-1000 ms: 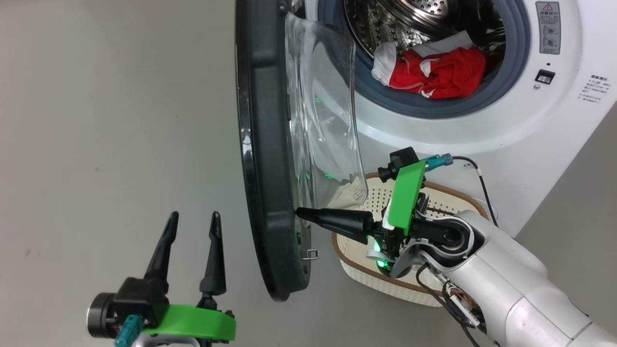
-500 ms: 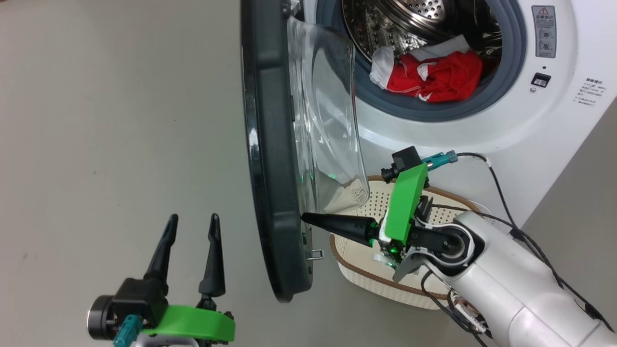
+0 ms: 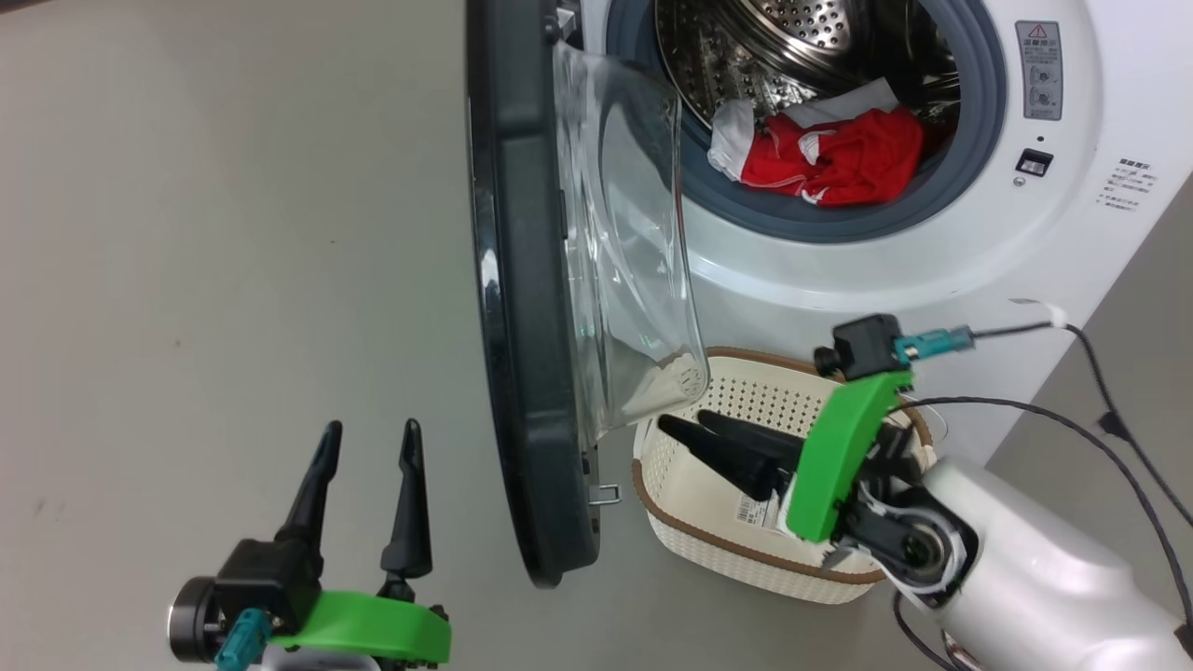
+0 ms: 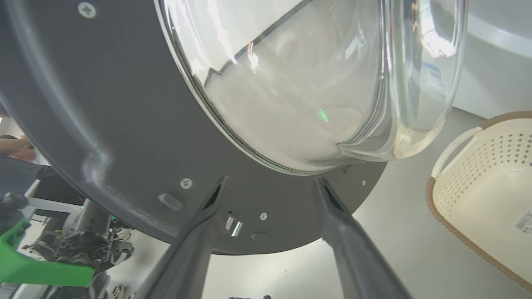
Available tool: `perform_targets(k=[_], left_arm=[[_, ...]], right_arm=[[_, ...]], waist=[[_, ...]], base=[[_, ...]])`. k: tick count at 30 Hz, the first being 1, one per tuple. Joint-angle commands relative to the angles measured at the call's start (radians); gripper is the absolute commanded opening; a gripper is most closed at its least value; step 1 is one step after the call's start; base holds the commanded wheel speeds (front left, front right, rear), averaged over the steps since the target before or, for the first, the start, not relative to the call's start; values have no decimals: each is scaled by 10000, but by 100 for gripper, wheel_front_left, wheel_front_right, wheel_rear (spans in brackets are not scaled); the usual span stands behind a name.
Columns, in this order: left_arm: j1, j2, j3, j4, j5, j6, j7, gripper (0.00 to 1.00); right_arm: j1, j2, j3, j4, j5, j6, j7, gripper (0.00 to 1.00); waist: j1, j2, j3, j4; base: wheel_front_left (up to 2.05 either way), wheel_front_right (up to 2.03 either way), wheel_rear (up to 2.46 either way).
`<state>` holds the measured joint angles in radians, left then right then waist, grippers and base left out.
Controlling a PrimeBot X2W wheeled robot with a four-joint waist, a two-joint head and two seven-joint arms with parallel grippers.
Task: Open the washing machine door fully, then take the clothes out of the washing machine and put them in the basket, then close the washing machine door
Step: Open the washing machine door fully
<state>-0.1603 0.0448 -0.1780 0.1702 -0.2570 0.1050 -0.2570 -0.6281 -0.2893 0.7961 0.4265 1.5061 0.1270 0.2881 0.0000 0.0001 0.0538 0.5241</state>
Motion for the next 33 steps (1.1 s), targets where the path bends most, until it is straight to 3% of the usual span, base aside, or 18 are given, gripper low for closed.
perform_targets(k=[1, 5, 10, 13, 17, 25, 33], left_arm=[[-64, 171, 362, -185, -41, -12, -48, 100], [-21, 212, 409, -187, -35, 9, -48, 100], [59, 251, 455, -327, 23, 13, -48, 100], [120, 260, 493, -385, 74, 31, -48, 100], [145, 266, 521, -405, 120, 20, -48, 100], [213, 245, 594, -480, 194, -21, -48, 100], [215, 208, 643, -557, 257, -57, -48, 100]], right_arm=[[209, -95, 125, -227, -570, 37, -522, 100], [225, -338, 436, 210, -2167, 37, -1828, 100], [206, -122, 353, 1405, -4068, 37, -3516, 100], [179, 357, -213, 2895, -5621, 37, -4910, 100], [142, 963, -1391, 4076, -7158, 37, -5464, 100], [1774, 1722, -5292, 1825, -10720, 37, -5496, 100], [3397, 2272, -6935, -315, -12642, 37, -5497, 100]], waist=[[0, -1, -20, -25], [0, -1, -40, -139], [0, -1, -86, -261], [0, -1, -156, -317], [0, -1, -240, -311], [0, -1, -276, -272], [0, -1, -259, -290]], base=[[0, 0, 0], [0, 0, 0], [0, 0, 0], [0, 0, 0], [0, 0, 0], [0, 0, 0], [0, 0, 0]])
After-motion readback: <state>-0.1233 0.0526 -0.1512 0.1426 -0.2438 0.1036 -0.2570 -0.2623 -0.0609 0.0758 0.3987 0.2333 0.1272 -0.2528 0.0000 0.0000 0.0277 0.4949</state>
